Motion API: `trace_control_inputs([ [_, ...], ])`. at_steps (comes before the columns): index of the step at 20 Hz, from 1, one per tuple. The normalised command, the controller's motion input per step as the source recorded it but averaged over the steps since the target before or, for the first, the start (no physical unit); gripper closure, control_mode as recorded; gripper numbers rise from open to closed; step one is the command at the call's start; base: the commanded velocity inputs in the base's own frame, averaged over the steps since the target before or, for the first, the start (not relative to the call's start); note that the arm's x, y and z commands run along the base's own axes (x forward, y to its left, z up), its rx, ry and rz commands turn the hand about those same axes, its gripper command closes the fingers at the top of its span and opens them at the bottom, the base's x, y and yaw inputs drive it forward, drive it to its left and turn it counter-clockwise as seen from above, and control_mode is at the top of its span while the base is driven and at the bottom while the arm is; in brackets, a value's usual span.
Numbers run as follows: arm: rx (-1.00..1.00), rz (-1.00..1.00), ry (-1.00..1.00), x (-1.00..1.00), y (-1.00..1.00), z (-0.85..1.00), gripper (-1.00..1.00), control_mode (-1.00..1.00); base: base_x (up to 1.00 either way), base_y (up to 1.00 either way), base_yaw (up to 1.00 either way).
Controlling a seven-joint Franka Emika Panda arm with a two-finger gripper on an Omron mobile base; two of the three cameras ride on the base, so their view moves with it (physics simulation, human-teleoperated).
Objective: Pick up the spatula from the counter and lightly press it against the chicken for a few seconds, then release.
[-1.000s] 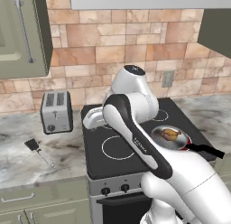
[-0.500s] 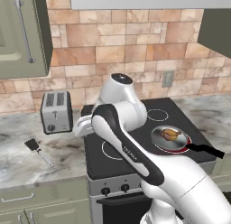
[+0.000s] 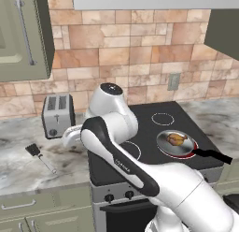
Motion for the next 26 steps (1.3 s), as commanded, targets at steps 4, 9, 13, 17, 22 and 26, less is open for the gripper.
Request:
trace_control_inputs([
  [4,0.00,-0.02,0.01,0.00,0.34,-0.13,-1.00,-1.00,0.00,0.00,0.00],
  [9,0.00,-0.01,0.02,0.00,0.34,-0.18,-1.00,-1.00,0.00,0.00,0.00],
  [13,0.00,0.00,0.00,0.06,0.27,-0.19,-1.00,-1.00,0.00,0.00,0.00],
  [17,0.00,-0.03,0.00,0.15,0.16,-0.15,-1.00,-1.00,0.00,0.00,0.00],
  [22,0.00,-0.04,0.00,0.18,0.04,-0.16,-1.00,-1.00,0.00,0.00,0.00],
  [26,0.00,-0.01,0.01,0.18,0.09,-0.15,-1.00,-1.00,0.00,0.00,0.00],
])
